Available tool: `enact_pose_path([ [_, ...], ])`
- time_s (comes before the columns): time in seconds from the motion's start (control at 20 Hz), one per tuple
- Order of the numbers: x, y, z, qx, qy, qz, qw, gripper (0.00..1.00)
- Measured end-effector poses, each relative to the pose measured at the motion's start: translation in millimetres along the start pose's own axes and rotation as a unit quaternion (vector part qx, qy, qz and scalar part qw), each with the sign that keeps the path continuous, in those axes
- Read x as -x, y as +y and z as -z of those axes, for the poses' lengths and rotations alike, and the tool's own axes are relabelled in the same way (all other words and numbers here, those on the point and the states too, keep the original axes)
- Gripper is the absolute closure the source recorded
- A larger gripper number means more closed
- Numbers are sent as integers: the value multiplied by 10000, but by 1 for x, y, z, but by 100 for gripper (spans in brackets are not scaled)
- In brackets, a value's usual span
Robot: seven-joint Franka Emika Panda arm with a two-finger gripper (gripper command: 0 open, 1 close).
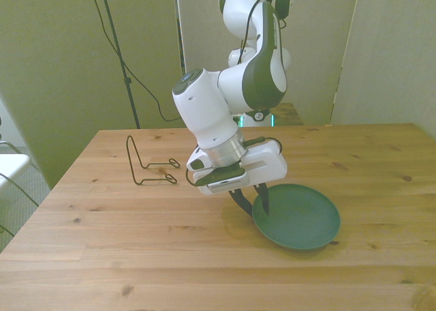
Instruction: Load the plate
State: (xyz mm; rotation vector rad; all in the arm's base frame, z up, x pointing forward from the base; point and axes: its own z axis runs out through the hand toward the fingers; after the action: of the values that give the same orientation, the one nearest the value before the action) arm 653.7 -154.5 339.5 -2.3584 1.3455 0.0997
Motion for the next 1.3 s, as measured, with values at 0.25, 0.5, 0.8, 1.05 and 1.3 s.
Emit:
enact_pose_path([
  [0.25,-3,0,-2,-25,68,0,10000,100],
  [0.5,-3,0,-1,-33,79,14,10000,100],
  [0.8,-3,-1,5,-56,119,4,9999,100],
  [1.05,1,-1,30,-92,141,-16,9999,100],
  [1.3,21,-10,65,-26,145,-95,9998,100],
])
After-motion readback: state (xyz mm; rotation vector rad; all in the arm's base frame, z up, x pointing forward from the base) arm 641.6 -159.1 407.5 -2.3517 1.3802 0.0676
